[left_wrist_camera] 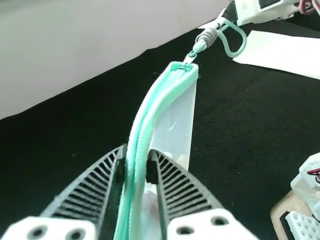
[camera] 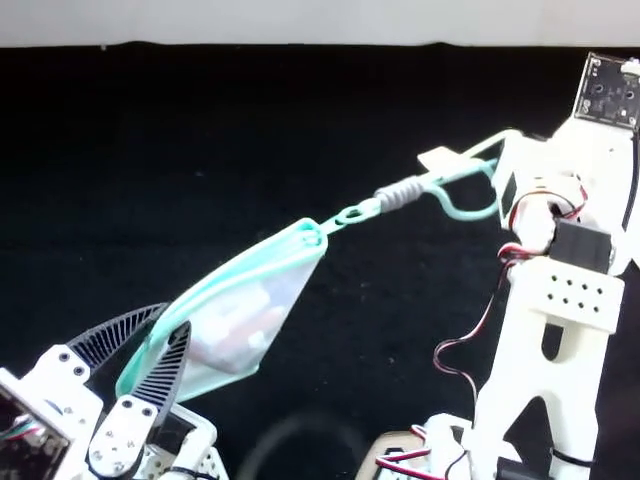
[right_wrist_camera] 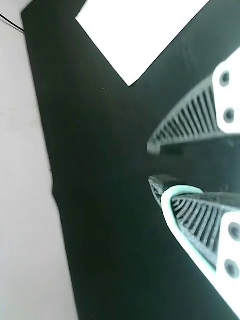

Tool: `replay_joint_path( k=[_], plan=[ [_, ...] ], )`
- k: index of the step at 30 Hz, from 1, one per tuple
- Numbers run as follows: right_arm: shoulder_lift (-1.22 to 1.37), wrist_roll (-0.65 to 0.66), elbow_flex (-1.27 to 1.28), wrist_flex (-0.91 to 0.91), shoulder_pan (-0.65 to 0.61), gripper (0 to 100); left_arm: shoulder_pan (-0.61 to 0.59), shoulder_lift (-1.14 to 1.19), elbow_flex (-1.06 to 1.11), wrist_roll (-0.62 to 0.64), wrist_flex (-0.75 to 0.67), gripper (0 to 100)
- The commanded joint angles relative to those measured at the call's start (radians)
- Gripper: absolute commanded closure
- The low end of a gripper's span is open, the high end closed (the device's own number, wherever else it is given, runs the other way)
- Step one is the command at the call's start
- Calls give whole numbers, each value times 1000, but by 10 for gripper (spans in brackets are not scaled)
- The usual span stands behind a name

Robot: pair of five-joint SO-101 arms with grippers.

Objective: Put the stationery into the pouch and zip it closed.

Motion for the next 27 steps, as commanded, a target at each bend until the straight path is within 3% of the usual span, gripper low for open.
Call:
replay_joint_path(
  k=[1,4,7,14,21,27],
  plan=[
    [-48,-8,-65,131,-91,718,-21,-5,22,-2,-3,994],
    [-101,-9,-131,274,-260,714,-21,-2,94,0,-9,994],
    [-128,-98,-228,409,-426,714,-27,-1,202,17,-97,994],
    [-108,-256,-467,659,-674,713,-53,82,516,241,-477,994],
    [-111,-284,-487,771,-829,713,-156,111,789,330,-783,994],
    [-101,-224,-458,773,-771,713,-173,113,1017,367,-930,994]
  ],
)
